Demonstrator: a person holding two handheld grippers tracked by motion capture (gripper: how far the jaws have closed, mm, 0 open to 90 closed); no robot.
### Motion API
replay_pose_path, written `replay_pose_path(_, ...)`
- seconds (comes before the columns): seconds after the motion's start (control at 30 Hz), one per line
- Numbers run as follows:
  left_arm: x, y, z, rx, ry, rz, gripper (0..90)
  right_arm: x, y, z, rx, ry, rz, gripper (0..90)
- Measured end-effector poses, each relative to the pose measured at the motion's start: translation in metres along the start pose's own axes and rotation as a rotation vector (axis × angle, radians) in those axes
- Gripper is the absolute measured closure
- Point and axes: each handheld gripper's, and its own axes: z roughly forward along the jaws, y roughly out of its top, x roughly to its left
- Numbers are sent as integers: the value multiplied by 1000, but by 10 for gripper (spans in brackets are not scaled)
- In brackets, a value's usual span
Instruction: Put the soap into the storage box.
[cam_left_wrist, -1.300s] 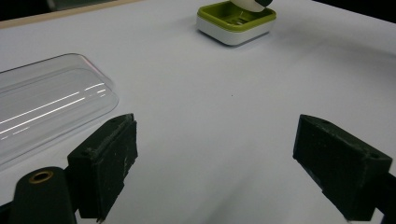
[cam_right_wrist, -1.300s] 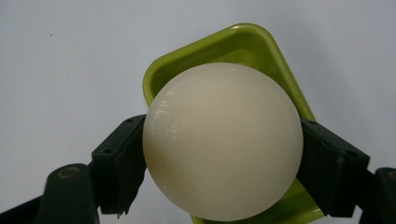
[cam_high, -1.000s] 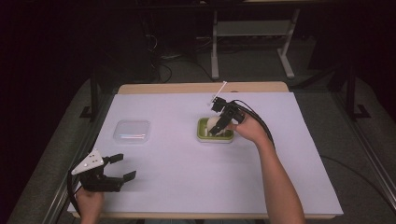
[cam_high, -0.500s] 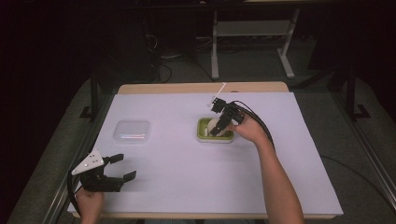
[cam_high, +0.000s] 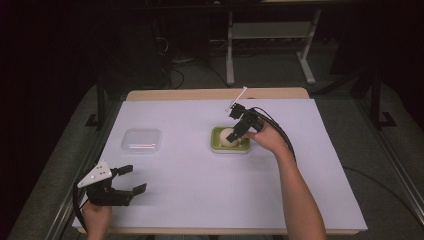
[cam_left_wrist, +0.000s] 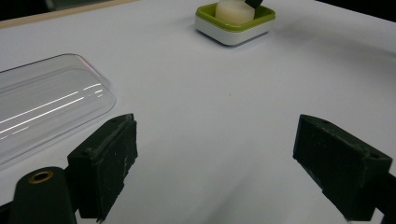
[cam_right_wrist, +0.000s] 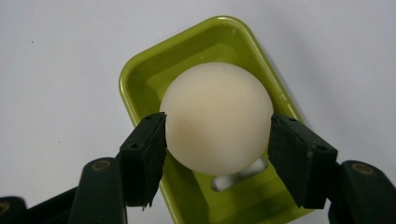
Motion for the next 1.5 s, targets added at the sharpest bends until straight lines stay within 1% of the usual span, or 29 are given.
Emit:
replay_pose_path(0.2,0,0,0,0,-1,1,131,2,1,0,4,-7,-3,350)
replay_pose_path(0.4,-1,0,1,0,-3,-1,131,7,0,-5,1,-12,-11,329)
replay_pose_path(0.53,-1,0,1,2,-3,4,131,8,-1,-9,-2,-11,-8,316)
replay_pose_path(0.77,0,0,-1,1,1,-3,131,9,-5,-16,-19,-1,-3,299)
replay_pose_path(0.87,0,0,0,1,0,1,131,10,-7,-18,-37,3,12,274)
replay_pose_path(0.9,0,0,0,2,-1,0,131,11,-9,-19,-43,0,5,275)
replay_pose_path(0.97,0,0,1,4,-3,5,131,12,-12,-19,-47,3,-1,276)
replay_pose_path(1.0,-1,0,1,6,-3,7,131,12,-13,-19,-46,9,8,275)
replay_pose_path(1.07,-1,1,1,6,-3,7,131,13,-15,-19,-50,6,7,274)
replay_pose_path(1.13,-1,1,1,5,-3,6,131,14,-18,-20,-42,13,16,268)
replay_pose_path(1.17,-1,1,1,5,-3,6,131,15,-19,-21,-41,17,16,269)
replay_pose_path(1.23,-1,1,1,4,-3,4,131,16,-20,-24,-61,7,0,275)
replay_pose_path(1.27,-1,1,1,6,-3,6,131,17,-21,-25,-63,12,-2,274)
replay_pose_path(1.5,-1,0,1,6,-2,6,131,22,-27,-29,-75,12,-8,273)
